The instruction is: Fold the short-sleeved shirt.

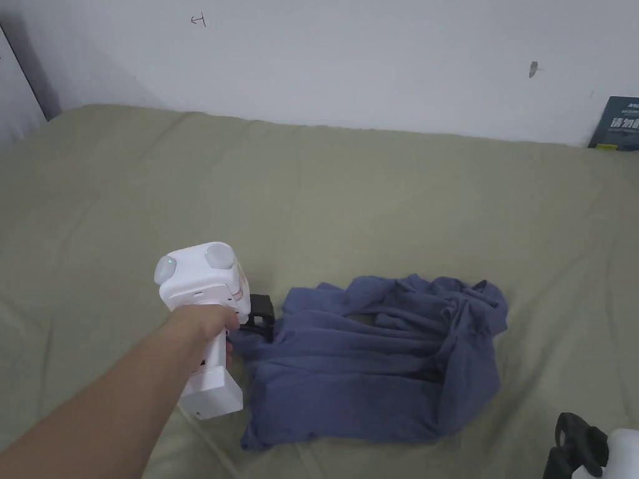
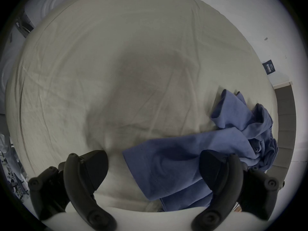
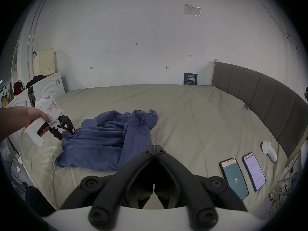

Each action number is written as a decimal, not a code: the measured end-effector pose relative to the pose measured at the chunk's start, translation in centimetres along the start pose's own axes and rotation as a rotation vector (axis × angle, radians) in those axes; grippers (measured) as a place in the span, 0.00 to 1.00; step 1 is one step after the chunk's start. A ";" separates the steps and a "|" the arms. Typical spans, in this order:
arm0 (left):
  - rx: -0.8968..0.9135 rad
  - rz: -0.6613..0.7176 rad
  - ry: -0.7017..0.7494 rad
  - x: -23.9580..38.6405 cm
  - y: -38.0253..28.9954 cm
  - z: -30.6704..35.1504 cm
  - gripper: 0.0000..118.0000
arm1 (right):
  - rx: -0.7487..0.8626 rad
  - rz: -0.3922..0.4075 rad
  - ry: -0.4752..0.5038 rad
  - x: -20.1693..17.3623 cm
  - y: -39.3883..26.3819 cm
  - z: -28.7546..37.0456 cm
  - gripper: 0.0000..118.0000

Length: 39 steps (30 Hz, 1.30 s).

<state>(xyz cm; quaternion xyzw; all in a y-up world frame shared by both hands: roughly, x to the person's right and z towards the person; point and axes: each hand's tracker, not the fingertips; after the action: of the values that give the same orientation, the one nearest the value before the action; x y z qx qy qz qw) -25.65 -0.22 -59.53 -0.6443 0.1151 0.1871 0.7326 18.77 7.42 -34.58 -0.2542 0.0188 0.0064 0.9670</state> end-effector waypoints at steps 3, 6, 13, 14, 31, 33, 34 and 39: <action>0.011 -0.050 -0.043 0.1 -0.1 0.9 0.33 | 0.000 -0.011 -0.005 0.3 -0.1 0.0 0.00; -0.013 -0.002 -0.126 0.0 -1.1 1.8 0.12 | -0.006 -0.022 -0.005 0.5 -0.2 -0.4 0.00; 0.145 -0.124 -0.254 -0.3 -4.1 5.0 0.11 | -0.052 0.023 0.061 1.9 3.4 -4.1 0.00; 0.168 -0.123 -0.262 -0.6 -3.3 4.6 0.11 | -0.063 0.011 0.075 2.5 4.6 -5.5 0.00; 0.331 -0.232 -0.348 -3.0 -3.0 2.4 0.11 | -0.687 -0.264 -0.022 2.0 16.1 -38.9 1.00; 0.336 -0.247 -0.345 -3.0 -2.6 2.2 0.11 | -0.730 -0.237 -0.039 2.1 15.0 -39.8 1.00; 0.334 -0.250 -0.347 -3.0 -2.7 2.1 0.11 | -0.735 -0.238 -0.057 2.2 14.6 -40.0 1.00; 0.330 -0.279 -0.332 -2.5 -2.3 1.2 0.11 | -0.755 -0.235 -0.088 1.9 14.7 -38.1 0.02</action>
<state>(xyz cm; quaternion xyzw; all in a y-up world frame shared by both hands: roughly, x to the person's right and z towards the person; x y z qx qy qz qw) -27.07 0.45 -56.26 -0.4865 -0.0677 0.1661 0.8551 19.05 1.48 -75.08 -0.5916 -0.0553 -0.0868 0.7996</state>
